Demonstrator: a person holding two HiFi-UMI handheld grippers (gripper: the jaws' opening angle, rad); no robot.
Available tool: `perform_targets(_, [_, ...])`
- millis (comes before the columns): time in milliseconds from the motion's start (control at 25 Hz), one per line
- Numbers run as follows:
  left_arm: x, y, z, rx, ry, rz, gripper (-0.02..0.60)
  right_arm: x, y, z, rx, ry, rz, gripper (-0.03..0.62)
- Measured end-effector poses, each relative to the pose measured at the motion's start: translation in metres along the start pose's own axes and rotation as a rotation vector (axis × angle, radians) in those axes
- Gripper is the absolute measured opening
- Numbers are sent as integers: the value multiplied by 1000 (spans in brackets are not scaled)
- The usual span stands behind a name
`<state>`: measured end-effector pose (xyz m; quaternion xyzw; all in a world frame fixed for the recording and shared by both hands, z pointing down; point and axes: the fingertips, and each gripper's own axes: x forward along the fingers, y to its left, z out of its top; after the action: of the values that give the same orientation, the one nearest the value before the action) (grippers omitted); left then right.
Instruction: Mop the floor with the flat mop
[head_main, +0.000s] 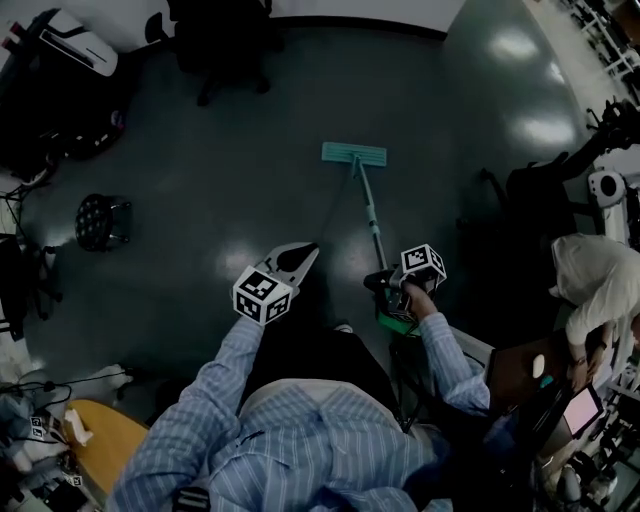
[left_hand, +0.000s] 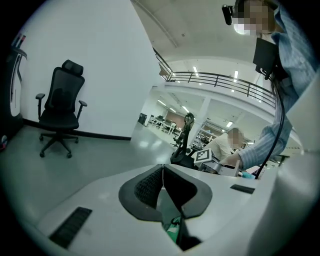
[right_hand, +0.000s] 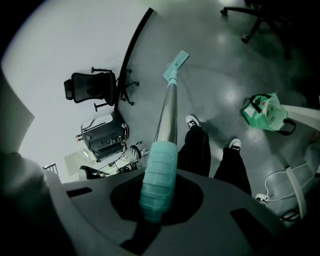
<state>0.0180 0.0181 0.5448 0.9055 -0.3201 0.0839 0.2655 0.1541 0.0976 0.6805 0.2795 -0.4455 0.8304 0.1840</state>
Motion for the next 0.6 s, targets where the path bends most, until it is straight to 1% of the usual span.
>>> perform_targets(120, [-10, -31, -15, -9, -14, 7, 6, -5, -24, -37, -2, 16, 12, 9])
perform_targets(320, [-33, -76, -38, -43, -41, 24, 6, -16, -61, -97, -3, 31, 5, 9])
perform_targets(440, [-45, -107, -58, -49, -26, 8, 6, -22, -86, -135, 3, 42, 14, 9])
perform_targets(600, [-53, -137, -79, -15, 14, -30, 6, -30, -114, -182, 15, 63, 34, 9])
